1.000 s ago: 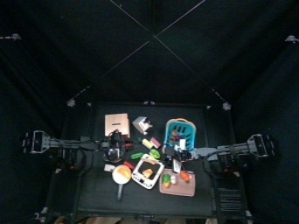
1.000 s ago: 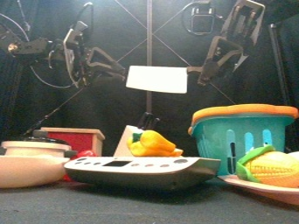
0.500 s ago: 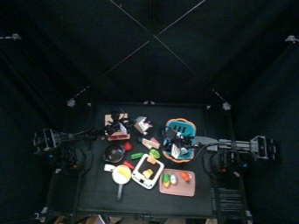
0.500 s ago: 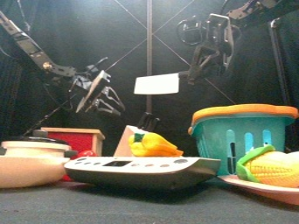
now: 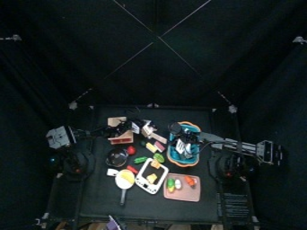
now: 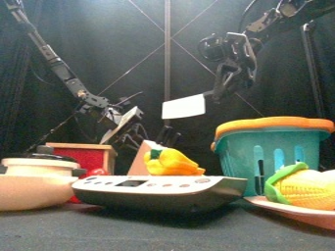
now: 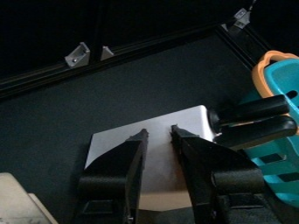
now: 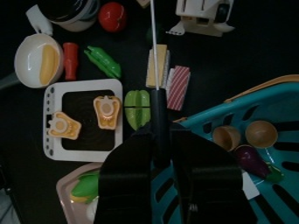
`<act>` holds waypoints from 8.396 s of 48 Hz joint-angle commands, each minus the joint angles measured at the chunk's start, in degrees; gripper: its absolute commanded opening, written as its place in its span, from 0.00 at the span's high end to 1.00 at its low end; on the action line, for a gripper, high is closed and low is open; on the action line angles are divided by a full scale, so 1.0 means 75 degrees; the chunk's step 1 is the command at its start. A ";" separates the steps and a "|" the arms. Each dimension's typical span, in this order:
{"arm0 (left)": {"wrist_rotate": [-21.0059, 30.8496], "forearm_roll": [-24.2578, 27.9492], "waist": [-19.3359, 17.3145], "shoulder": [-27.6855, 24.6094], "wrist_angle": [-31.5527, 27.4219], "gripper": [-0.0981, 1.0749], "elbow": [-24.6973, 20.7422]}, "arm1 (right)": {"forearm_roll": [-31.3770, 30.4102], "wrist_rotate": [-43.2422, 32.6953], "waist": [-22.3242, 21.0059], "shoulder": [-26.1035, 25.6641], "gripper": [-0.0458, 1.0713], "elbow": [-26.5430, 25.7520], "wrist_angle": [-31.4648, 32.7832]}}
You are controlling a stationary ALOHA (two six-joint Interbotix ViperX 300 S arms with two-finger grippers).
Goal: Put cleaver back in holder
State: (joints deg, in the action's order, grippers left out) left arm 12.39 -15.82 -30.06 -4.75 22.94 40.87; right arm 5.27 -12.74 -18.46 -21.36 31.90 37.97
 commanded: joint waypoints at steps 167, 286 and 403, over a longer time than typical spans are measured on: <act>-0.0023 0.0094 0.0023 -0.0023 -0.3492 0.31 -0.0645 | 0.0152 -0.0551 -0.0434 0.3035 0.56 -0.4898 0.5168; -0.0023 0.0082 0.0012 -0.0023 -0.3551 0.31 -0.0633 | -0.0234 -0.0527 -0.0211 0.3141 0.56 -0.4770 0.5320; -0.0023 0.0094 0.0000 -0.0035 -0.3563 0.31 -0.0598 | -0.0328 -0.0480 -0.0129 0.3199 0.35 -0.4137 0.5004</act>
State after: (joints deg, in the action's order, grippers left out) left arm 11.87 -14.94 -29.97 -5.01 -3.08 35.60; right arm 2.90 -16.44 -19.78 5.63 0.00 75.76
